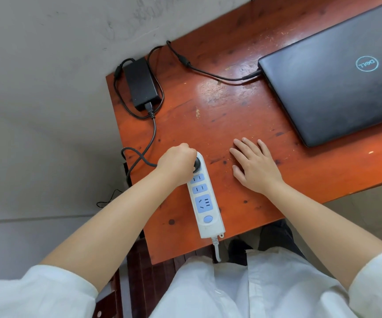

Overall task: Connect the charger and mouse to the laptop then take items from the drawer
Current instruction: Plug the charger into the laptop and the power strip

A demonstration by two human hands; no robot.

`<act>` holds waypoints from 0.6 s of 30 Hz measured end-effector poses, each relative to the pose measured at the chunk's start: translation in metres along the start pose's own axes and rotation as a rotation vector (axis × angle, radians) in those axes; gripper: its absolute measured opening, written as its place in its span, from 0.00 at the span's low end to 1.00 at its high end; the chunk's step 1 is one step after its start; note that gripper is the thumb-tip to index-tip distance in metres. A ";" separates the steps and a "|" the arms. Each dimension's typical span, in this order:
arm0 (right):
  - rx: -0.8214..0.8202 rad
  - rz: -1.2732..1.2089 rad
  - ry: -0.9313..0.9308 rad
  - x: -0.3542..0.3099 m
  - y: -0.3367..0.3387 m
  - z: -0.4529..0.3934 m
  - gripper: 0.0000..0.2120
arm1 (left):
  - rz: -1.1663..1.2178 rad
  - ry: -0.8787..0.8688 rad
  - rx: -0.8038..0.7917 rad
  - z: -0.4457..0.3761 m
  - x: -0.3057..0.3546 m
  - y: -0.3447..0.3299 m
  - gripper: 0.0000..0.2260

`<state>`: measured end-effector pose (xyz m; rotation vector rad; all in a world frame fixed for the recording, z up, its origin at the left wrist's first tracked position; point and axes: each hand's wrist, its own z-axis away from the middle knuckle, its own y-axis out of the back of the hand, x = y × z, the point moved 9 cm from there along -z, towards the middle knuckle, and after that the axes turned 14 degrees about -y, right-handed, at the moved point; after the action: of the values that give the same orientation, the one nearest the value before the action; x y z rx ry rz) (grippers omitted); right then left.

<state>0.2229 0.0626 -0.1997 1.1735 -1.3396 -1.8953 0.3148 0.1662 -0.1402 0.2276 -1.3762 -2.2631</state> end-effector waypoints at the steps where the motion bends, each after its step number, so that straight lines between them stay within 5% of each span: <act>1: -0.001 0.003 -0.001 0.000 0.000 0.000 0.20 | 0.019 0.003 0.002 0.000 0.000 -0.001 0.05; 18: -0.020 0.031 -0.003 0.002 -0.004 -0.001 0.22 | 0.081 0.067 -0.004 -0.007 -0.003 -0.002 0.05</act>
<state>0.2232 0.0621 -0.2037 1.1335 -1.3296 -1.8851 0.3197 0.1633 -0.1459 0.2394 -1.3226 -2.1728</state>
